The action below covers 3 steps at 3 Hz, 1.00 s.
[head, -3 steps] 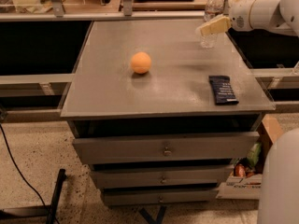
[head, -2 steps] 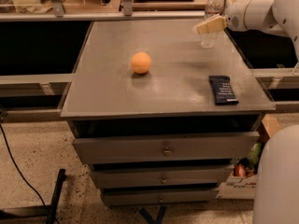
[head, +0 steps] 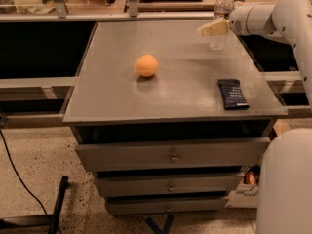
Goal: Knock water bottle over
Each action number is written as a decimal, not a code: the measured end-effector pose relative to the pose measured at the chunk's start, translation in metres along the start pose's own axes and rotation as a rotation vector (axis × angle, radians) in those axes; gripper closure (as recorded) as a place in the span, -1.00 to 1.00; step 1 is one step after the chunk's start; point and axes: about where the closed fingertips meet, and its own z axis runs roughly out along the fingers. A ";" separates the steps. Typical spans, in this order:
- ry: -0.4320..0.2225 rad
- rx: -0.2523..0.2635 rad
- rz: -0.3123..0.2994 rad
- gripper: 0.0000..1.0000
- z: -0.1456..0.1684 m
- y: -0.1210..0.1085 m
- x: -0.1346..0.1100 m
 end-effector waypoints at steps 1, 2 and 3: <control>-0.018 0.004 0.035 -0.65 0.005 -0.005 0.008; -0.056 0.016 0.102 -0.17 0.003 -0.015 0.014; -0.085 0.034 0.159 0.14 -0.003 -0.025 0.017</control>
Offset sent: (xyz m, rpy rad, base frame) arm 0.0131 -0.0388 -0.0072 0.2081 -0.0002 -0.0636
